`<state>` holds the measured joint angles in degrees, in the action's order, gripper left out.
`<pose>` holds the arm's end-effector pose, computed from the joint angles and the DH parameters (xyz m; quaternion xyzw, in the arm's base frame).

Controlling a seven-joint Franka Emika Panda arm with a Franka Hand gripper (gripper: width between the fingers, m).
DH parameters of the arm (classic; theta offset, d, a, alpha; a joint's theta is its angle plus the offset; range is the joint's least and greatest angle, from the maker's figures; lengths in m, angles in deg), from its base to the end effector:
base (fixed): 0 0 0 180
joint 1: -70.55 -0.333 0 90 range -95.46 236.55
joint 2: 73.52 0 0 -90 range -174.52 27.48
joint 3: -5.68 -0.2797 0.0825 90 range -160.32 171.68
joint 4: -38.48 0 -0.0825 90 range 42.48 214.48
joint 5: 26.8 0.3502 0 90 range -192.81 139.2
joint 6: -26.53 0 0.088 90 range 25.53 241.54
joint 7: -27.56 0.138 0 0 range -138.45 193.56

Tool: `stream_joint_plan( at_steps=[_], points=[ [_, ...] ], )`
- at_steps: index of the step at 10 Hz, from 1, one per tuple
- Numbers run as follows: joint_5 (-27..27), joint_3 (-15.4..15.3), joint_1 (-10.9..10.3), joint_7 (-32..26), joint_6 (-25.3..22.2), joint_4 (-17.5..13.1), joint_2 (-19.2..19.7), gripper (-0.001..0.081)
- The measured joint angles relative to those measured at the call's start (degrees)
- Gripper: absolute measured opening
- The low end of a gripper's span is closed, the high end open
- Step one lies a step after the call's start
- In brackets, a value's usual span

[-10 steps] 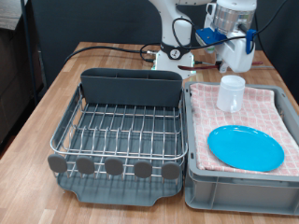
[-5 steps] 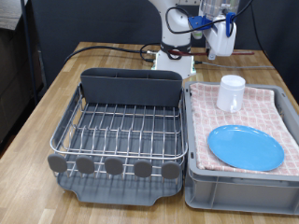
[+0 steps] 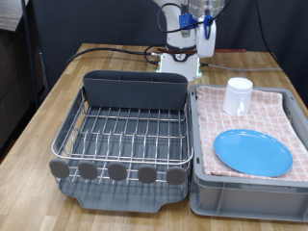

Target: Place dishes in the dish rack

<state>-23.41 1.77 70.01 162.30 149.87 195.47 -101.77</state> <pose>0.3387 0.0271 0.3176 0.3996 -0.9155 -0.0240 0.0415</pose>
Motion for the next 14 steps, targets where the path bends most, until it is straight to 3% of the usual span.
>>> stream_joint_plan(
  at_steps=[2, 5, 11, 14],
  points=[
    [-0.2, 3.4, 0.1, -2.9, 0.2, 2.5, -2.9, 0.0075],
    [-0.4, 7.0, 0.1, -7.2, 0.5, 3.4, -4.0, 0.0075],
    [-0.2, 10.5, 0.1, -8.9, 5.5, 5.1, -1.9, 0.0075],
    [3.2, 14.5, -0.6, -15.1, 7.8, 5.9, 0.3, 0.0075]
  ],
)
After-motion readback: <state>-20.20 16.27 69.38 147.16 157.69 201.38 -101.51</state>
